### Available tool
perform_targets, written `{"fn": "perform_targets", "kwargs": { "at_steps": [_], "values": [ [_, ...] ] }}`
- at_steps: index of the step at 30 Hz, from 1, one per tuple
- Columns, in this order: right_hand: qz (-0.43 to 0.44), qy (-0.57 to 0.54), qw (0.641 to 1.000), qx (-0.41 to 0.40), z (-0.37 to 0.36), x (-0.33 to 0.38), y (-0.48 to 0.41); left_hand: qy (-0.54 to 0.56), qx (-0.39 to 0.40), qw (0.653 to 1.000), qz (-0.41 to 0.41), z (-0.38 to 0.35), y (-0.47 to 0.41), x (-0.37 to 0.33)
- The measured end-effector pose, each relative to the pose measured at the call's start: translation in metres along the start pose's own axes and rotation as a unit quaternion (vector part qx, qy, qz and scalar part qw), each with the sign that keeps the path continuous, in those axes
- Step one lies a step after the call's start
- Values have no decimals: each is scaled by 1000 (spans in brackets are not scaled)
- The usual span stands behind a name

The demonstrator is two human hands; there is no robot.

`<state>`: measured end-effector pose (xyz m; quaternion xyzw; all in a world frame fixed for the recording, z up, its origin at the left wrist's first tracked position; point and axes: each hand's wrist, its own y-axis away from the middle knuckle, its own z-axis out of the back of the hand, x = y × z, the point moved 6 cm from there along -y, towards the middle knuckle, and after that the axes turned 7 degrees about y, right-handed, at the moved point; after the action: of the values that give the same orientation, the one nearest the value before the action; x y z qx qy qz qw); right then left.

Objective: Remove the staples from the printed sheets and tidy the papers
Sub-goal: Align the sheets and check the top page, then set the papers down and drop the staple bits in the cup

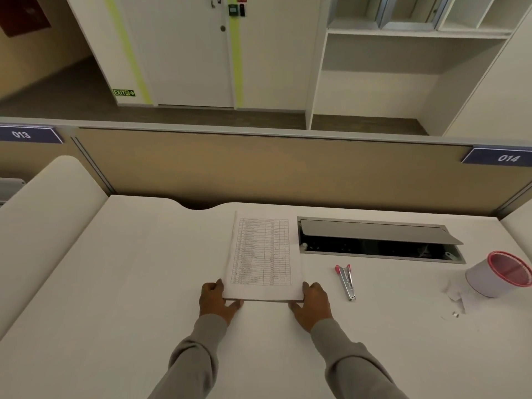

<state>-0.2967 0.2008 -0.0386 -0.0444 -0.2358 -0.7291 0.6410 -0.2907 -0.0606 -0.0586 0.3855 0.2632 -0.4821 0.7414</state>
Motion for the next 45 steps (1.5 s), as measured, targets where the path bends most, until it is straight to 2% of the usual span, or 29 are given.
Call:
{"fn": "perform_targets", "kwargs": {
  "at_steps": [6, 10, 15, 21, 29, 33, 37, 41, 45],
  "values": [
    [10, -44, 999, 15, 3, -16, 13, 28, -40, 999, 15, 9, 6, 2],
    [41, -103, 994, -20, 18, -30, 31, 38, -78, 995, -41, 11, 8, -13],
    [54, -130, 986, -92, 52, -56, 55, 66, -82, 984, -144, -2, 26, -70],
    [17, -135, 976, -169, 91, -114, 84, 50, -23, 971, -234, -64, 51, -137],
    [-78, -114, 968, -208, 107, -203, 125, -2, 66, 949, -309, -181, 105, -197],
    [-151, -24, 969, -195, 107, -242, 142, -63, 158, 937, -304, -248, 131, -199],
    [-197, 50, 966, -159, 99, -270, 151, -131, 215, 917, -308, -298, 145, -192],
    [-262, 76, 958, -90, 80, -298, 154, -195, 231, 903, -305, -332, 146, -184],
    [-299, 92, 949, -43, 62, -310, 150, -276, 205, 883, -319, -346, 140, -179]
  ]
}}
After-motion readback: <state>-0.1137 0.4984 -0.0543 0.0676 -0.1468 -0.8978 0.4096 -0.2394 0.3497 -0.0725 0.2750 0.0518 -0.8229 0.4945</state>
